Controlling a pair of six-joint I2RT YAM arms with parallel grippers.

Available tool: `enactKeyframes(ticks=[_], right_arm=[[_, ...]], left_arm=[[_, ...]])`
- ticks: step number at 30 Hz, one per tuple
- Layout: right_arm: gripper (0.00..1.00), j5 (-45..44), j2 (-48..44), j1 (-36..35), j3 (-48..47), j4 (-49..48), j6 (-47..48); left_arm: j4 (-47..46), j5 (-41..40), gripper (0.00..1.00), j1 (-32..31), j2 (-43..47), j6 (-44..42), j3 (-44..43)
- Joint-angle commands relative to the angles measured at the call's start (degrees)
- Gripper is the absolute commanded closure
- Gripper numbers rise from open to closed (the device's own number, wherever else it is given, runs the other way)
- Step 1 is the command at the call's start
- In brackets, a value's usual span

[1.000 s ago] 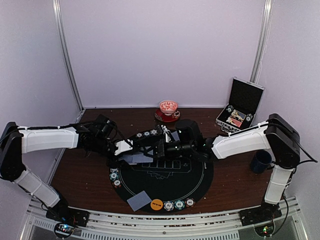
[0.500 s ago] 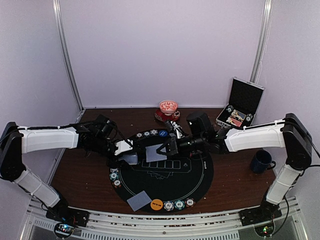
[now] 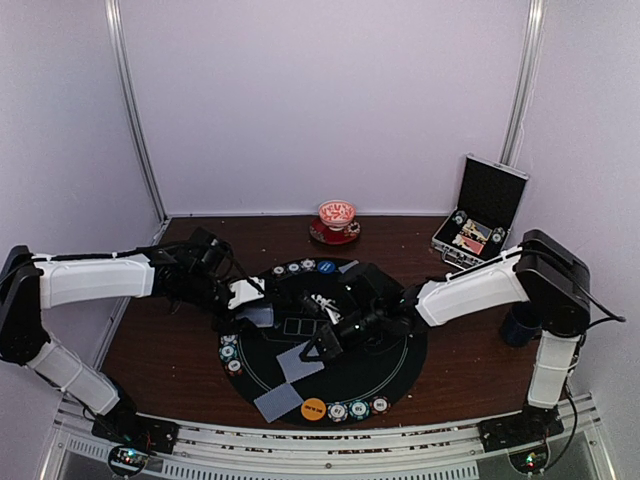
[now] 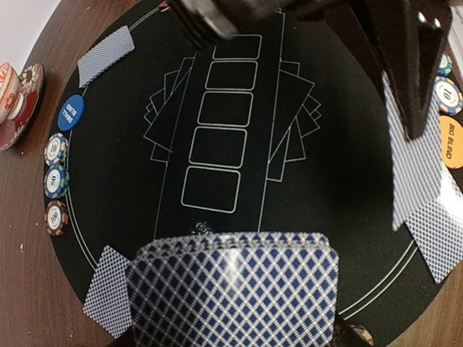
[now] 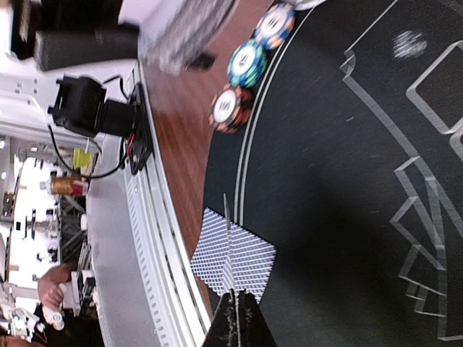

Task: Distribute texas hold em gaming equipment
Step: Distribute the poker card in the big blind area.

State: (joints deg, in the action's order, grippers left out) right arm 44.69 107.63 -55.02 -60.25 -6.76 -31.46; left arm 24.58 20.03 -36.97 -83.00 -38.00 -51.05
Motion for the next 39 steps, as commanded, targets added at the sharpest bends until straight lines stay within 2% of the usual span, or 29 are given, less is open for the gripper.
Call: enactKeyframes(ticks=[1,12,31,36,39], right_arm=[[1.0,4.1,2.6,-2.2,-2.5,-1.9,0.4],[1.0,7.8,9.2,-6.9,-7.6,-3.9,-1.6],[1.0,7.4,13.6,-7.8,-10.3,-0.1,0.1],[0.96,6.3,14.0,-7.8,-11.2,2.0,1.0],[0.9,5.5,13.9,-7.8,-11.7,3.7,2.0]], left_arm=[[-1.5,-0.3,0.42,-0.1,2.0,0.4,0.6],[-1.5,0.1,0.42,0.0,2.4,0.3,0.8],[-1.4,0.4,0.42,-0.1,2.4,0.2,0.8],[-1.4,0.4,0.42,-0.1,2.3,0.2,0.8],[-1.4,0.4,0.42,-0.1,2.3,0.2,0.8]])
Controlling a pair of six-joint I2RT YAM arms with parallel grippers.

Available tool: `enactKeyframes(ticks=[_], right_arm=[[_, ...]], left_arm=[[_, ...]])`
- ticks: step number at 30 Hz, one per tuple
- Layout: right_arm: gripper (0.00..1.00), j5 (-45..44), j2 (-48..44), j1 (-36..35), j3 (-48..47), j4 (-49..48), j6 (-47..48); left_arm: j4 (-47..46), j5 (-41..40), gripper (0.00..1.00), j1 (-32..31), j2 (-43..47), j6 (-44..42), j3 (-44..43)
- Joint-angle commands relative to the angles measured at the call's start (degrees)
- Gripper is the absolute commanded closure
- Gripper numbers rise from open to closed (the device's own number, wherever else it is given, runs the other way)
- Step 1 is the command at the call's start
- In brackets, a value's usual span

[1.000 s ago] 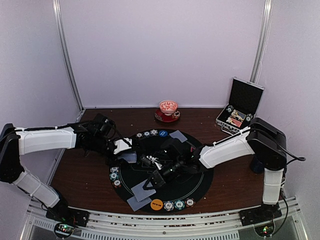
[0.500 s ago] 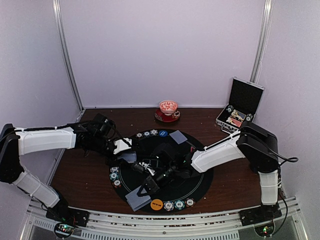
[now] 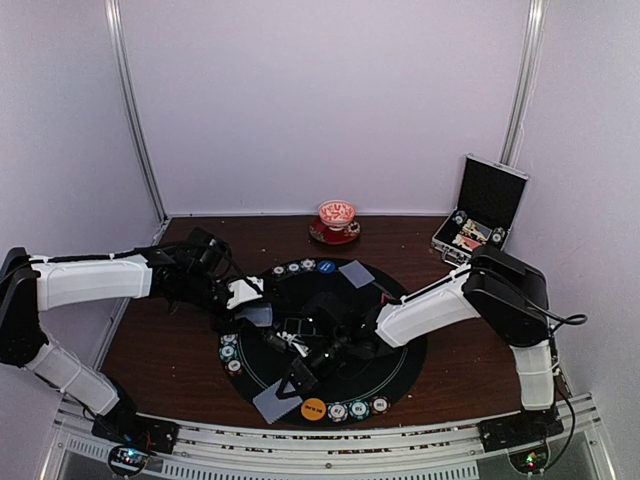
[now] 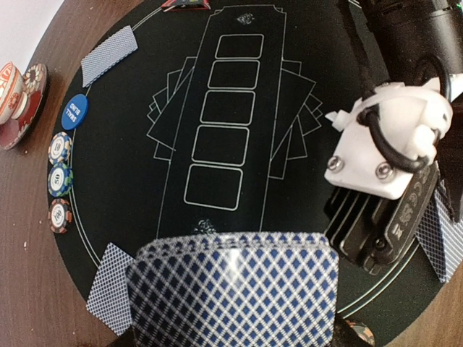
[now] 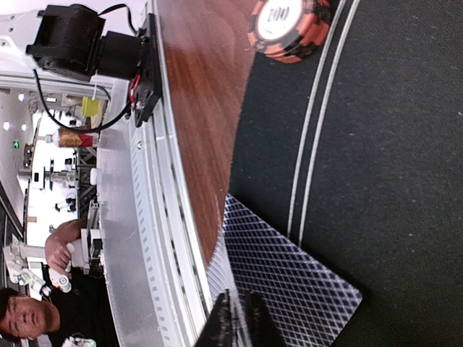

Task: Distribute texas hold em gaming equipment
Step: Distribute the poker card in the big blind area.

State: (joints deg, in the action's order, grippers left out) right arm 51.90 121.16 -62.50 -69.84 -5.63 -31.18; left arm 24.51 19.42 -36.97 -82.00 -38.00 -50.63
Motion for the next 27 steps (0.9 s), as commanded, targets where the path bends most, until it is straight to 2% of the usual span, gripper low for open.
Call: enactKeyframes(ticks=[1,5,18,27], right_arm=[[0.87,-2.1,0.2,-0.3,-2.2,3.1,2.1],[0.78,-4.4,-1.2,-0.3,-2.6,5.5,3.4],[0.7,-11.8,-6.6,-0.3,-3.8,13.5,6.8],[0.59,-18.6,-13.3,0.6,-2.6,17.2,7.2]], left_arm=[[-1.4,1.1,0.42,-0.1,1.4,0.2,0.4],[-1.3,1.1,0.42,-0.1,1.4,0.2,0.4],[-1.3,1.1,0.42,-0.1,1.3,0.3,0.3],[-1.3,1.2,0.42,-0.1,1.5,0.2,0.3]])
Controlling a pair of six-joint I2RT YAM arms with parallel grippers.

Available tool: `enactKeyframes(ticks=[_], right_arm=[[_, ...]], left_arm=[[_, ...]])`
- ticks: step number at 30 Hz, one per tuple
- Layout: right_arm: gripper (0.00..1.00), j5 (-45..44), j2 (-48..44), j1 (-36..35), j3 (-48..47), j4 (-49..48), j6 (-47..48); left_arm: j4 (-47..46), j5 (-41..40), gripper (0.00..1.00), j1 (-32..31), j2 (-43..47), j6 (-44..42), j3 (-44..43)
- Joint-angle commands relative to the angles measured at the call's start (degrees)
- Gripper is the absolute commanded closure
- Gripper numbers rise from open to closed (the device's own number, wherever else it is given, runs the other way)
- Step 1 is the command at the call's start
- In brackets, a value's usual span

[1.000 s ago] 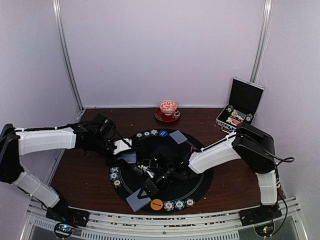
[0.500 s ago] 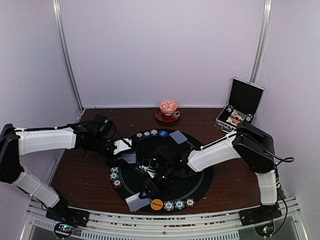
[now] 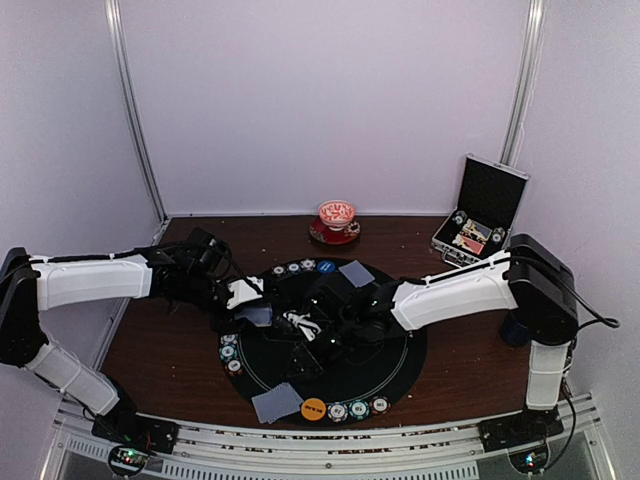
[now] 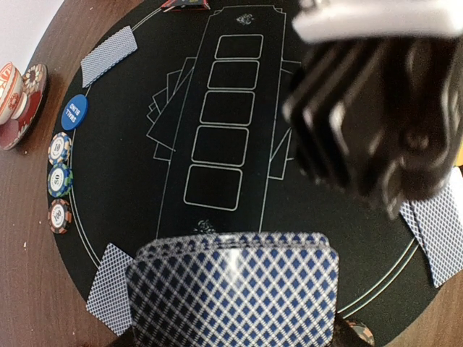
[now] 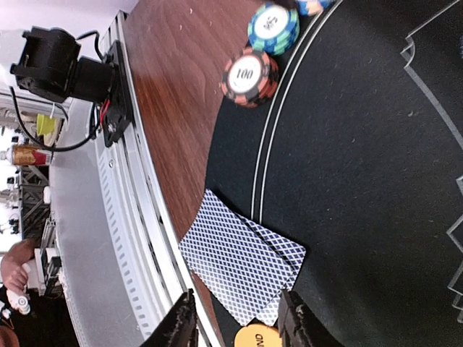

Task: Distribute texas hold em gaming equipment
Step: Distribute the poker card in the big blind area, then pick up the poker card from the face-down deck piles.

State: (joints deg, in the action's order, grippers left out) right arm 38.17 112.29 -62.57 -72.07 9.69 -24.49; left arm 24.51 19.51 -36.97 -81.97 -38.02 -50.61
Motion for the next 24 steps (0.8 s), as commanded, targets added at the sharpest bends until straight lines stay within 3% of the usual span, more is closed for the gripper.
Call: enactKeyframes(ticks=[1,9,15,20,24], right_arm=[[0.58,-5.5,-5.0,1.0,0.1,1.7,0.2],[0.48,-9.0,-7.4,2.8,2.7,-7.7,-5.4],[0.42,-13.8,-7.1,3.3,5.2,-20.9,-13.1],[0.41,-14.0,-5.3,4.7,8.4,-33.5,-21.7],[0.4,-12.9,-1.8,5.5,6.8,-36.1,-24.4]], left_arm=[[-1.3,1.1,0.42,-0.1,1.5,0.3,0.3],[-1.2,1.4,0.42,-0.1,1.6,0.2,0.3],[-1.2,1.4,0.42,-0.1,1.7,0.1,0.3],[-1.2,1.8,0.42,-0.1,2.0,0.1,0.4],[-1.1,2.1,0.42,-0.1,2.3,0.1,0.6]])
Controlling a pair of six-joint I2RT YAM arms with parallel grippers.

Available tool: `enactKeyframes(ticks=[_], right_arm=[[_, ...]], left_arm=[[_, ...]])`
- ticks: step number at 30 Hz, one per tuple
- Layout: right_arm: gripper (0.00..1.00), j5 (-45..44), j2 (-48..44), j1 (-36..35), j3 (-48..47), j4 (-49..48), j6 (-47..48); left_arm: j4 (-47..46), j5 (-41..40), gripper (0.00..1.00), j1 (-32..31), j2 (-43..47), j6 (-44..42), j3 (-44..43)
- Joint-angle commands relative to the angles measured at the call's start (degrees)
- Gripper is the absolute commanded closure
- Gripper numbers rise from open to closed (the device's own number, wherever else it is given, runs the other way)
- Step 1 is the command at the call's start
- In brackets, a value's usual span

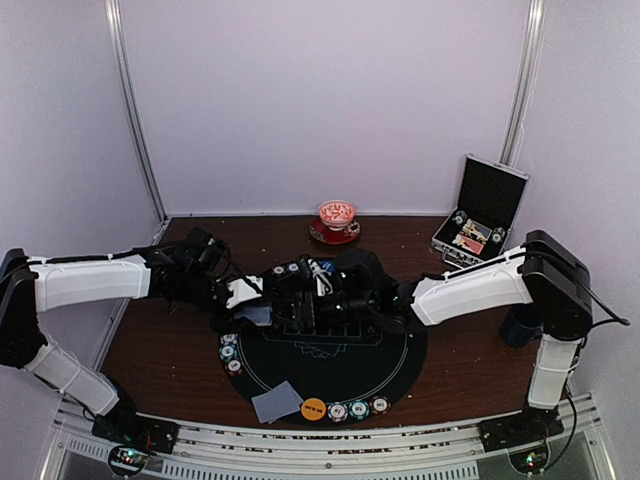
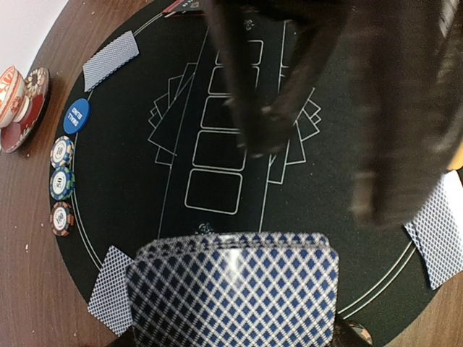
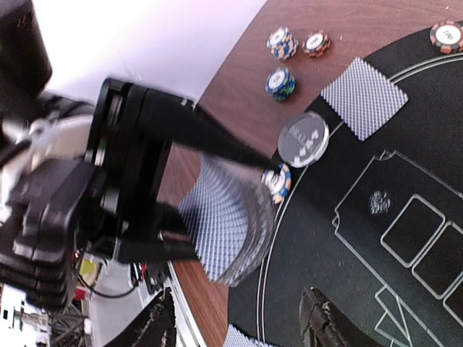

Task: Distribute texas hold em gaming equipment
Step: Pick up the poker card from the face-down deck piles.

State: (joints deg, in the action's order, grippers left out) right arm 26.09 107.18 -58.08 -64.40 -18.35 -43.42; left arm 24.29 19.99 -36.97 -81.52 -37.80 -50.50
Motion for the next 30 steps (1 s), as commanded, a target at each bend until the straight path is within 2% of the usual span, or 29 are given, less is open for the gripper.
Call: enactKeyframes(ticks=[1,6,9,23,30], right_arm=[[0.4,-0.5,4.1,1.1,-1.8,-8.3,-5.8],[0.4,0.7,8.1,1.2,-4.3,-10.7,-8.1],[0.4,1.3,8.8,1.3,-4.0,-15.4,-10.0],[0.38,2.5,14.7,1.4,-10.6,-12.9,-11.4],[0.4,2.9,16.6,1.3,-12.4,-10.4,-10.2]], left_arm=[[-0.9,1.7,0.42,-0.1,1.9,-0.2,0.5],[-1.0,1.8,0.42,-0.1,1.8,-0.3,0.5],[-1.0,1.8,0.42,0.0,1.7,-0.3,0.5],[-0.9,2.0,0.42,-0.1,1.6,-0.4,0.5],[-0.9,1.9,0.42,0.0,1.5,-0.4,0.5]])
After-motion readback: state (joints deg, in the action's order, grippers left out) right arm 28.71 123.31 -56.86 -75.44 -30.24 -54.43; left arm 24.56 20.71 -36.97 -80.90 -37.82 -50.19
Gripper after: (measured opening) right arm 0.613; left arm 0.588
